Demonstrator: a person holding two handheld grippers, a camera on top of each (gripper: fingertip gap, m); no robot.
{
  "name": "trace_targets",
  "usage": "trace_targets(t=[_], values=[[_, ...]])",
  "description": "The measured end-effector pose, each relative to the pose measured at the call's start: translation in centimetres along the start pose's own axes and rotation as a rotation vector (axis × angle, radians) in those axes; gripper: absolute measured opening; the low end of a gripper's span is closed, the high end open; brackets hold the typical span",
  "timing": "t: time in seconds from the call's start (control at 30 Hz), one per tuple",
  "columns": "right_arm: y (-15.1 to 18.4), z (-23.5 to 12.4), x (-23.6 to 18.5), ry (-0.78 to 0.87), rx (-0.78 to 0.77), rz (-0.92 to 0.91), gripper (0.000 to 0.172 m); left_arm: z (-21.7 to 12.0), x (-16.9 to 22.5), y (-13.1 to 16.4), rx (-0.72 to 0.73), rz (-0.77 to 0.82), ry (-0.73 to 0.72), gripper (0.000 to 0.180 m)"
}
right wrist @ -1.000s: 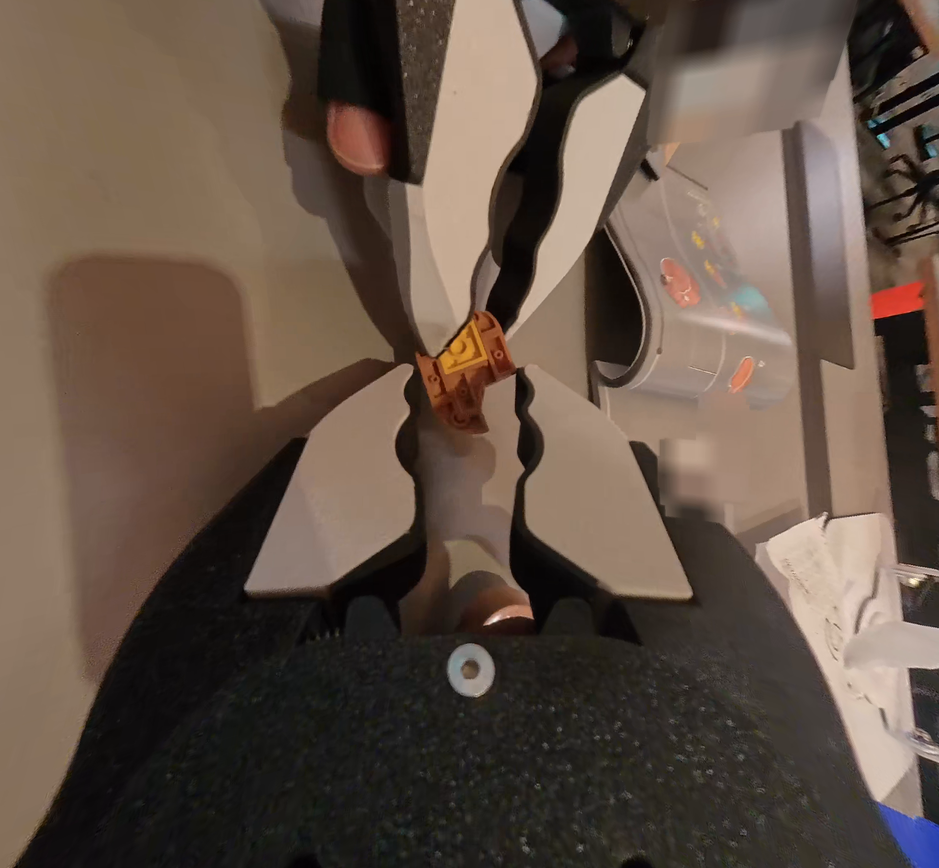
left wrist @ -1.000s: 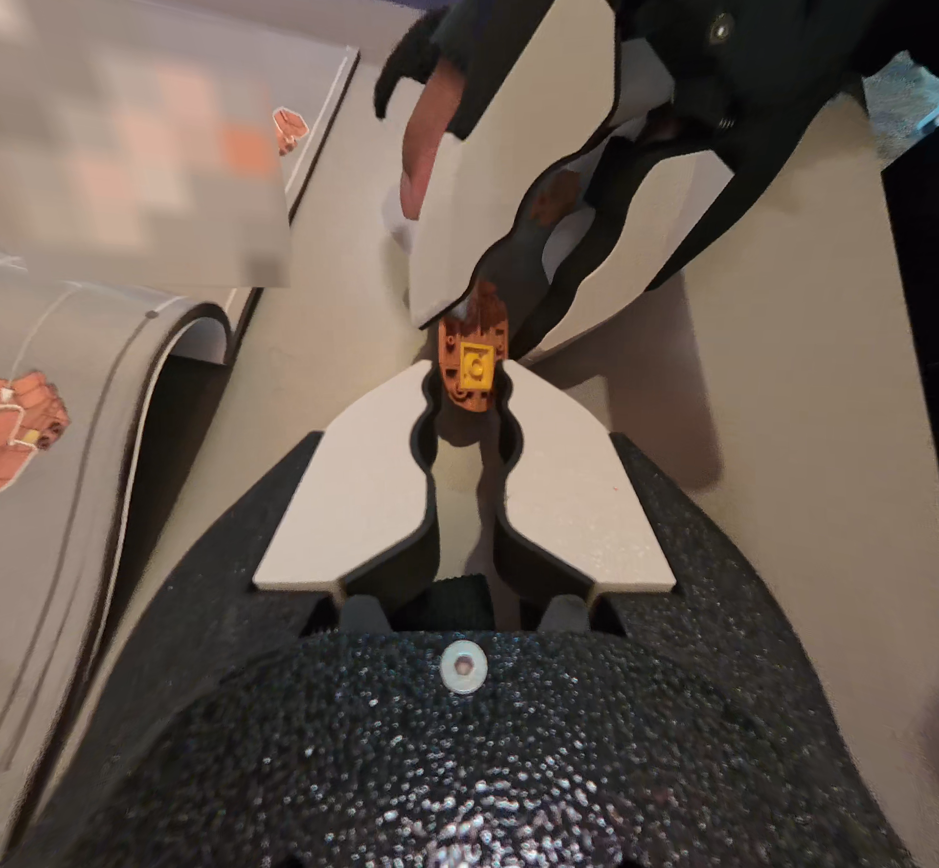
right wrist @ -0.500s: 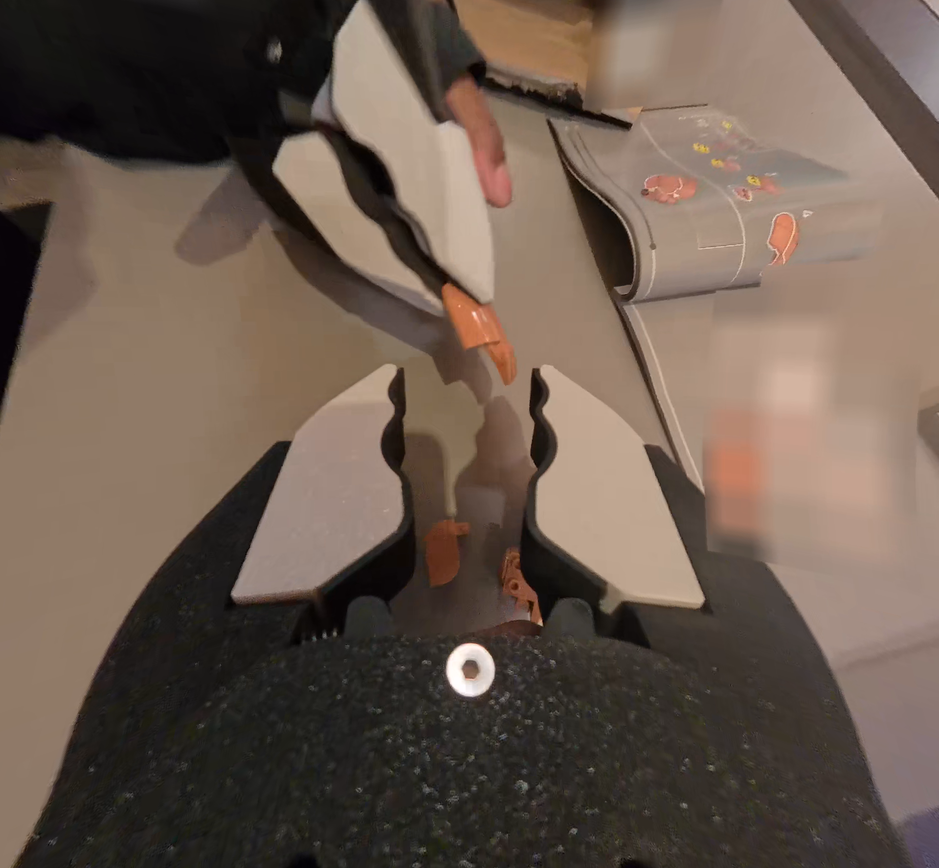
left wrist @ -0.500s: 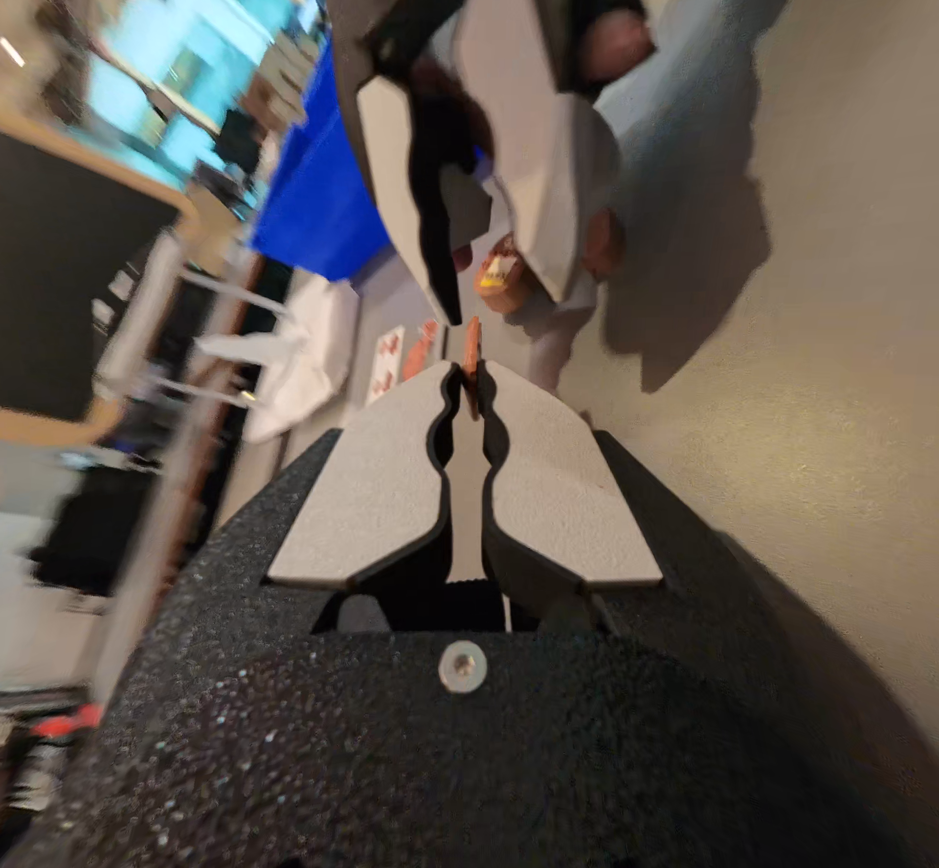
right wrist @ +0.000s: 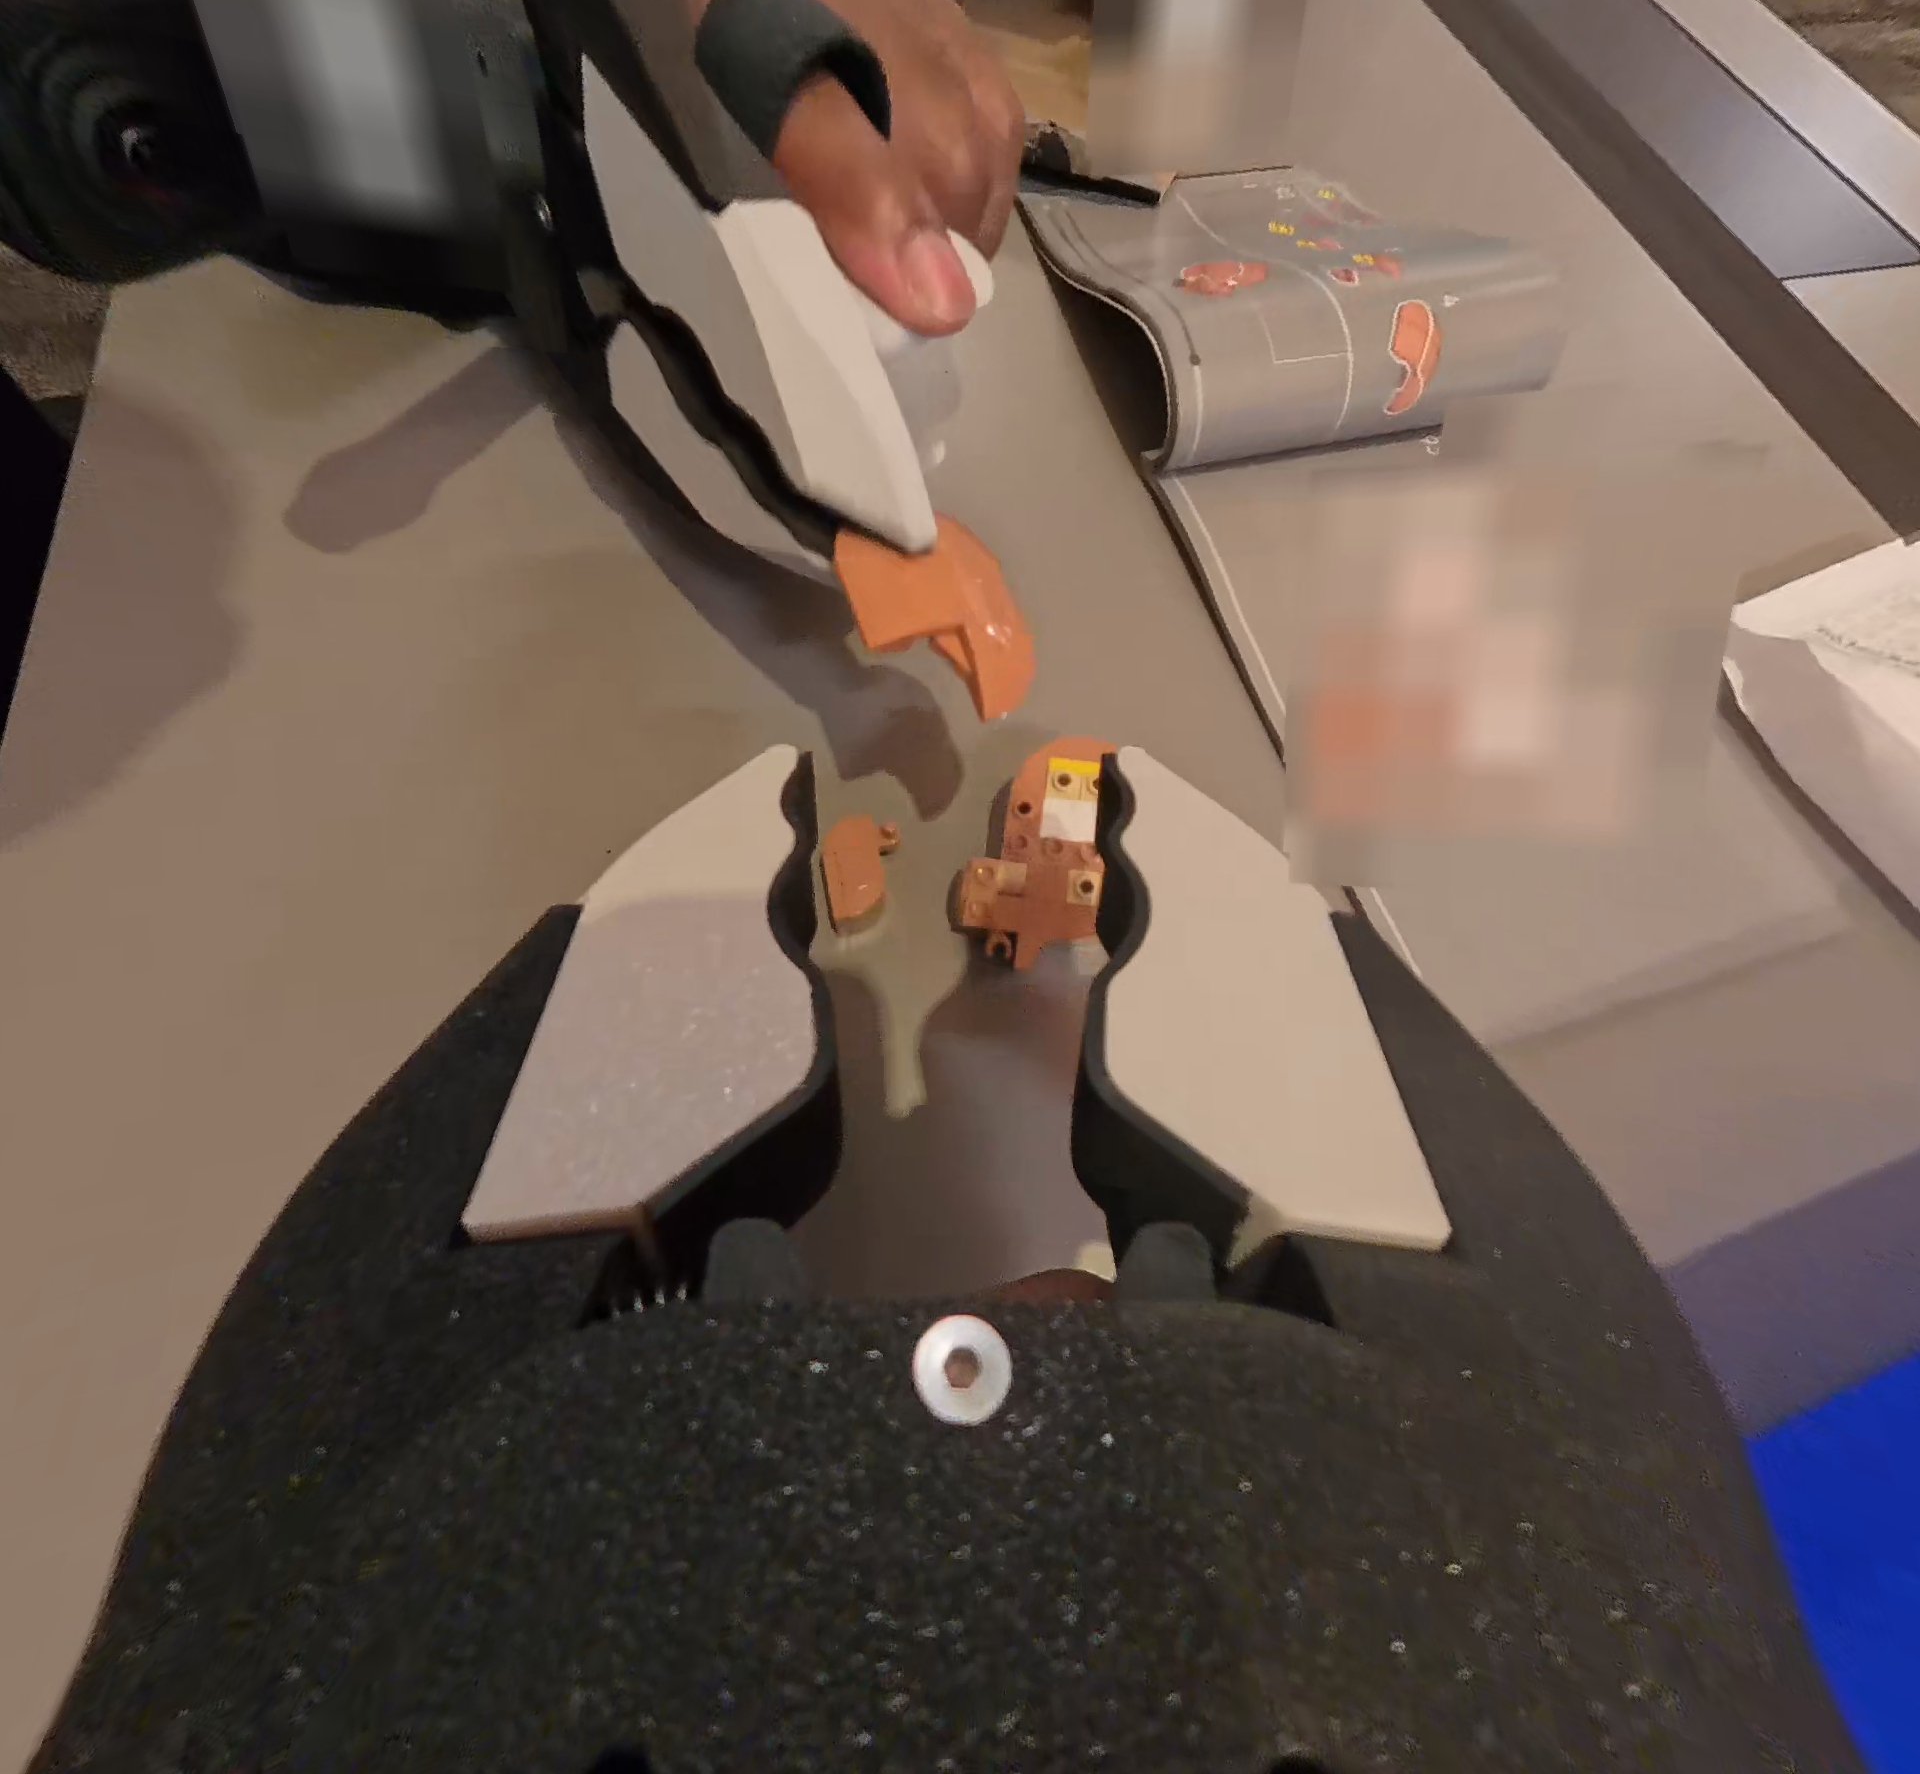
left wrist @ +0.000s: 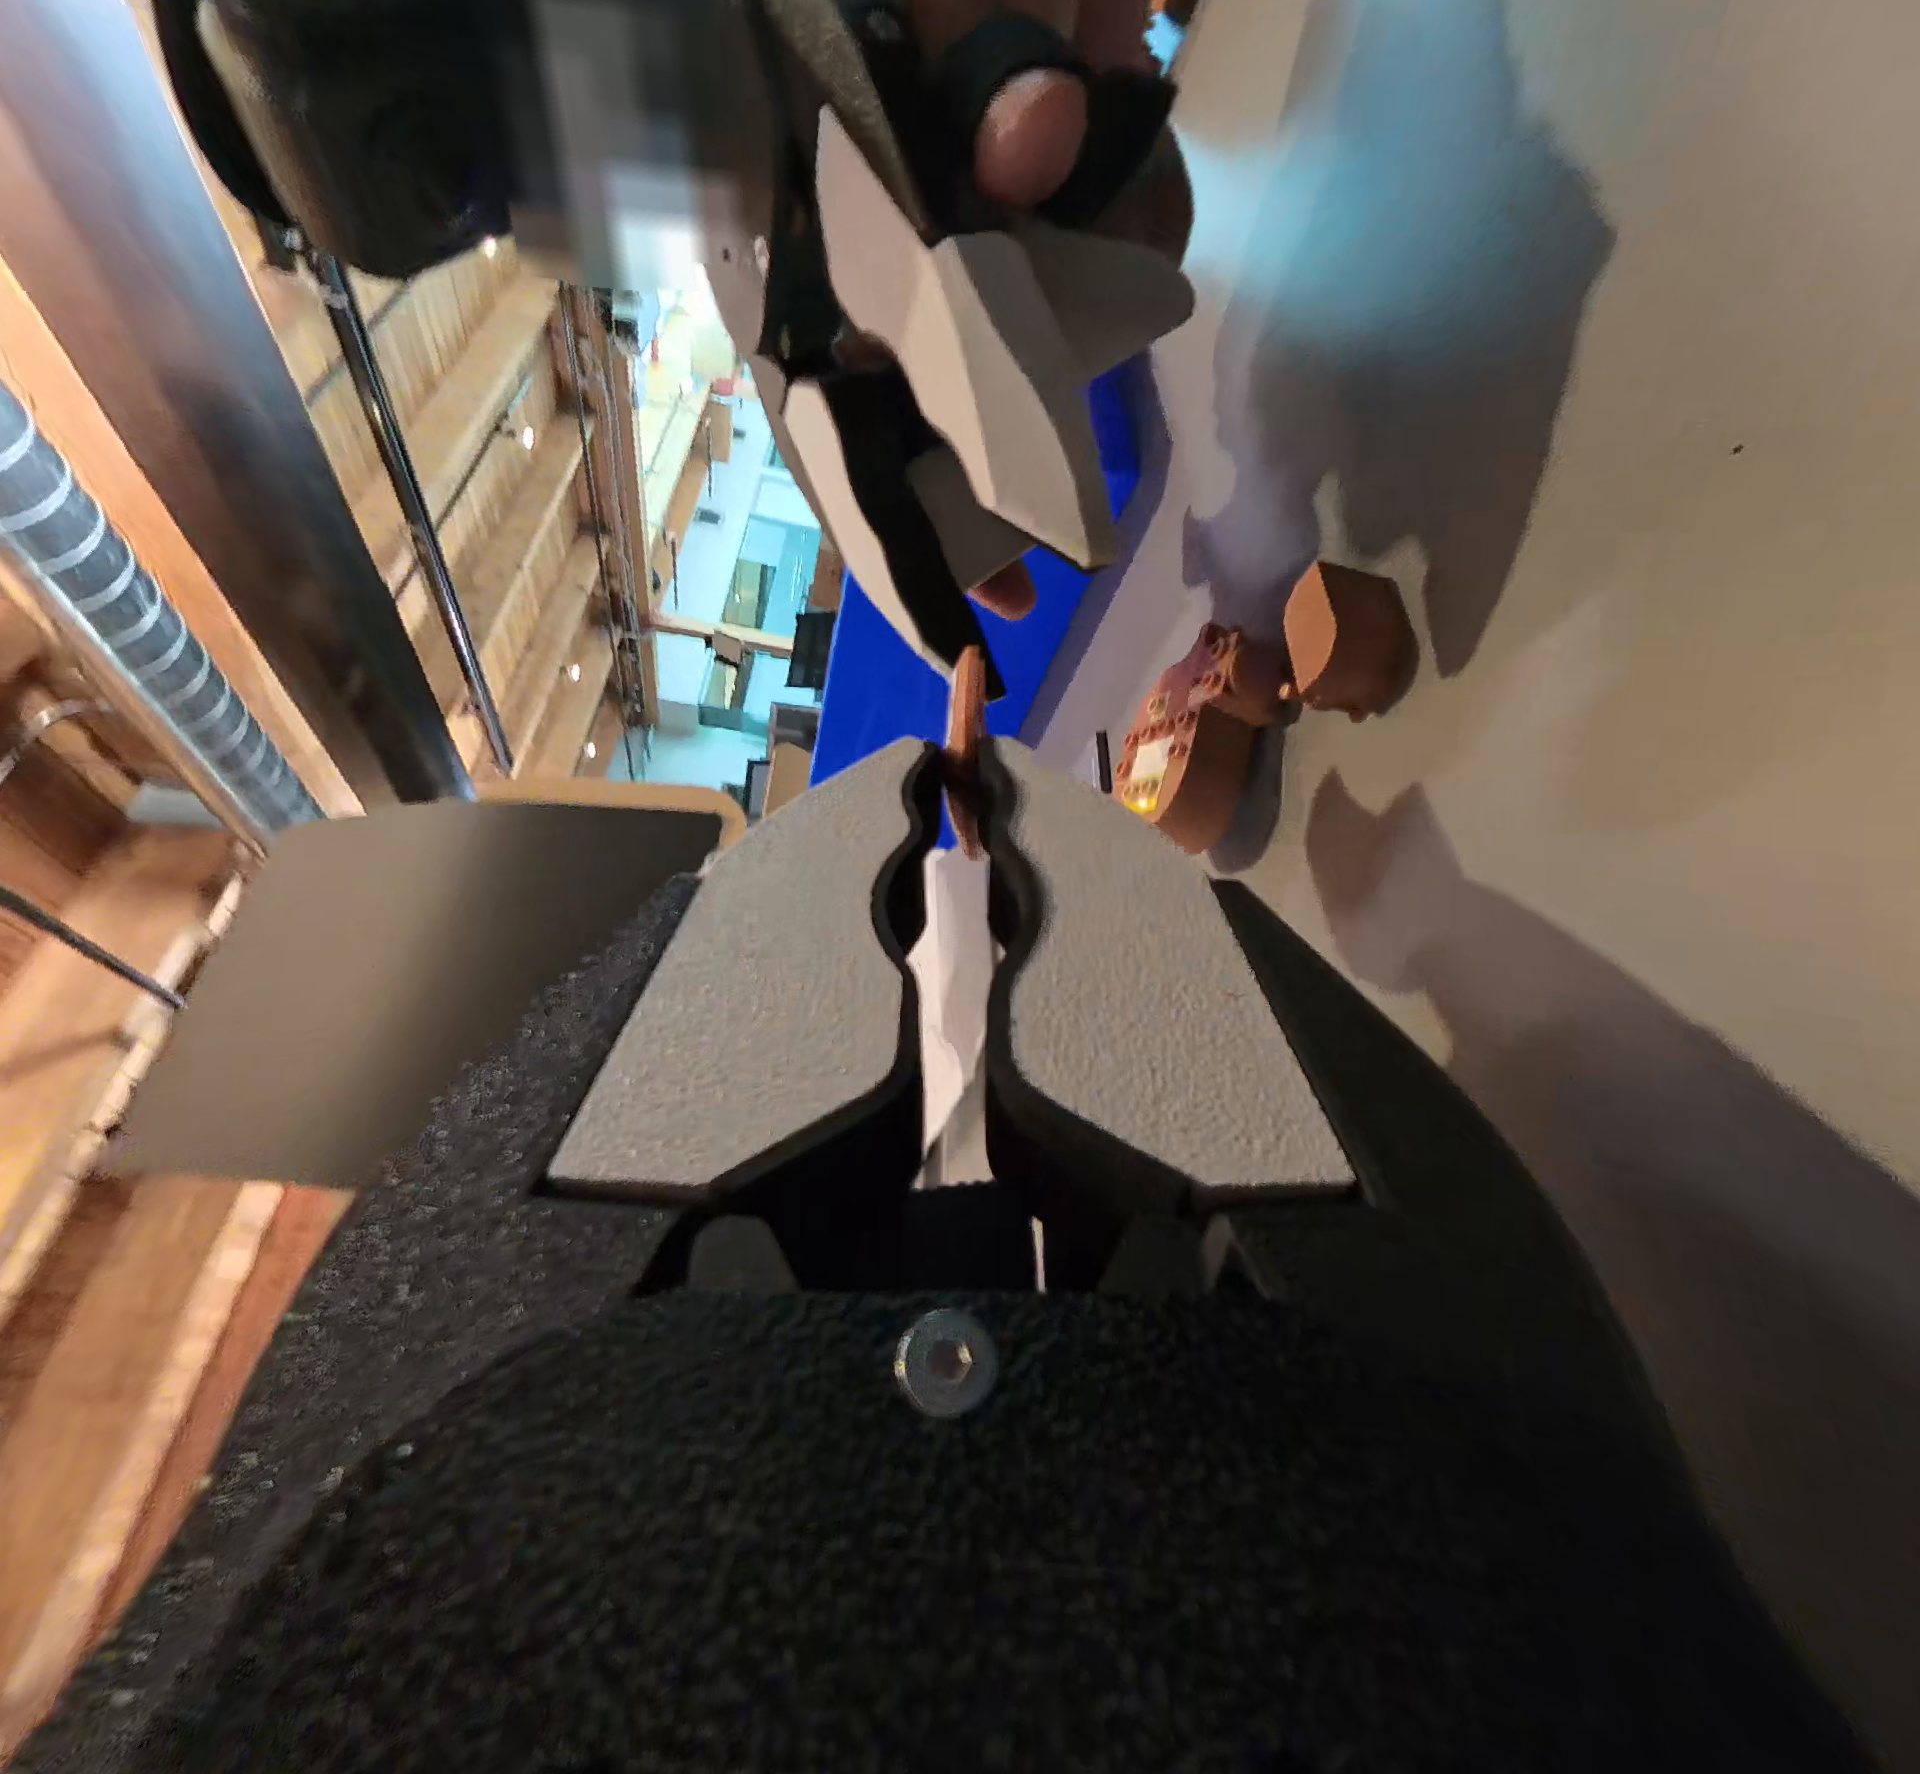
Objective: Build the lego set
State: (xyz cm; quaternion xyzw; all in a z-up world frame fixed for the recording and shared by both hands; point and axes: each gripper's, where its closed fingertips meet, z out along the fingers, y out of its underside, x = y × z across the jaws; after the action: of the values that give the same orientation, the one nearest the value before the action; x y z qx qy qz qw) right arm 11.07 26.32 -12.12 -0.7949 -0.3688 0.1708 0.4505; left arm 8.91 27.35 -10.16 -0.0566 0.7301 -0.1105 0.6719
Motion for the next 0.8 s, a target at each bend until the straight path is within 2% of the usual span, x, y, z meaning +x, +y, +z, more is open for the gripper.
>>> trace_targets(t=[0.17, 0.37, 0.53, 0.7, 0.8], values=[[0.9, 0.0, 0.5, 0.003, -0.003, -0.003, 0.053, 2.1, 0.9, -0.7, 0.090, 0.091, 0.059, 0.006], [1.5, 0.5, 0.5, -0.009, -0.010, 0.002, 0.049, 3.1, 1.3, -1.6, 0.173, 0.149, 0.096, 0.006], [1.8, 0.9, 0.2, -0.030, -0.014, 0.006, 0.037, 3.2, 1.6, -1.4, 0.182, 0.173, 0.105, 0.006], [1.8, 1.0, 0.6, 0.011, -0.007, -0.010, 0.036, 3.2, 1.8, -1.0, 0.175, 0.147, 0.113, 0.006], [1.6, 0.9, 1.1, 0.055, 0.007, -0.019, 0.036, 3.4, 1.9, -0.6, 0.158, 0.119, 0.117, 0.014]])
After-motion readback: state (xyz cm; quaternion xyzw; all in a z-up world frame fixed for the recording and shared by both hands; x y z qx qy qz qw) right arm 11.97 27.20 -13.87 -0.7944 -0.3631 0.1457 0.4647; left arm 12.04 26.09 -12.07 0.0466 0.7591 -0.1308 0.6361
